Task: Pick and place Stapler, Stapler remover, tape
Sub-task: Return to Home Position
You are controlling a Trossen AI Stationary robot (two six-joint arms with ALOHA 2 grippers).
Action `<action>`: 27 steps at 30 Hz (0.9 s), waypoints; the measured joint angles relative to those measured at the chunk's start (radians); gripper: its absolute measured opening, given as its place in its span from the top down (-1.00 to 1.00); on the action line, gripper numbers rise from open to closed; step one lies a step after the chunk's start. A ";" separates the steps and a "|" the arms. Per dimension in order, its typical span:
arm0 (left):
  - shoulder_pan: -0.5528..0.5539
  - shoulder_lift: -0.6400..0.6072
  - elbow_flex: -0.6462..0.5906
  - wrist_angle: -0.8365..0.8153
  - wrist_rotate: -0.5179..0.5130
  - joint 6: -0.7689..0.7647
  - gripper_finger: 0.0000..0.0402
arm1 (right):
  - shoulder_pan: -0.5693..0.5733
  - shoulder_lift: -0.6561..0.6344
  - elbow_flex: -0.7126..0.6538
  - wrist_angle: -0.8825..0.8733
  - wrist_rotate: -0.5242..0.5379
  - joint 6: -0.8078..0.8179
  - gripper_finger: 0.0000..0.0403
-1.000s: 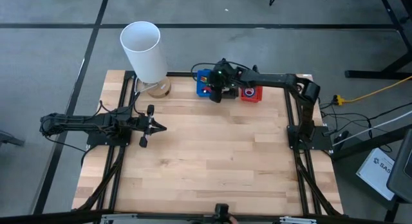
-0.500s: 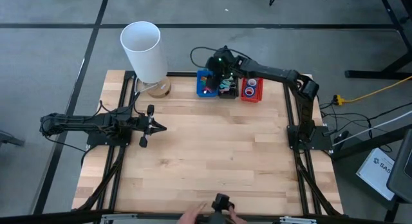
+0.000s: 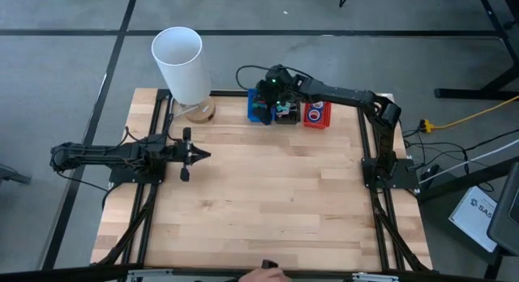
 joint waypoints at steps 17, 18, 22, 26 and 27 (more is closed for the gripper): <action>0.000 0.000 0.000 0.000 -0.023 0.000 0.92 | 0.202 -0.653 -0.868 0.548 0.079 0.016 -0.44; 0.000 0.000 0.000 0.000 -0.024 0.000 0.92 | 0.207 -0.708 -0.929 0.576 0.079 0.017 -0.44; 0.000 0.000 0.000 0.000 -0.023 0.000 0.92 | 0.217 -0.906 -1.134 0.693 0.088 0.016 -0.44; 0.000 0.000 0.000 0.000 -0.023 0.000 0.91 | 0.216 -1.070 -1.272 0.756 0.088 0.016 -0.44; 0.000 0.000 0.000 0.000 -0.023 0.000 0.91 | 0.216 -1.104 -1.295 0.761 0.089 0.016 -0.44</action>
